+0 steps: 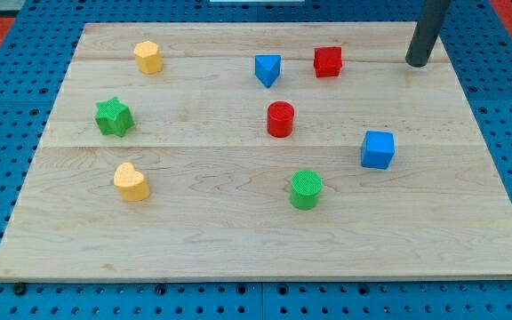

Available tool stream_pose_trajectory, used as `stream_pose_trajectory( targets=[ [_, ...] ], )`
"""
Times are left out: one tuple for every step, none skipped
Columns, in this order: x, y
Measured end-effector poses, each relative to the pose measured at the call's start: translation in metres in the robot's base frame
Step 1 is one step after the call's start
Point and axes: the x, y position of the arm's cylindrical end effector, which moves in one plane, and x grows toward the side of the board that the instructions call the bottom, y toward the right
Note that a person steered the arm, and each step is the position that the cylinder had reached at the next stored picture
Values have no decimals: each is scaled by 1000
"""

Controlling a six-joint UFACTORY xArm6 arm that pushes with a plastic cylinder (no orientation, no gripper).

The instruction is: Push the red star above the blue cube

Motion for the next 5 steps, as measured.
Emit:
stream_pose_trajectory(
  targets=[
    [-41,-3],
    [-37,-59],
    [-3,-123],
    [18,-145],
    [-20,-158]
  ],
)
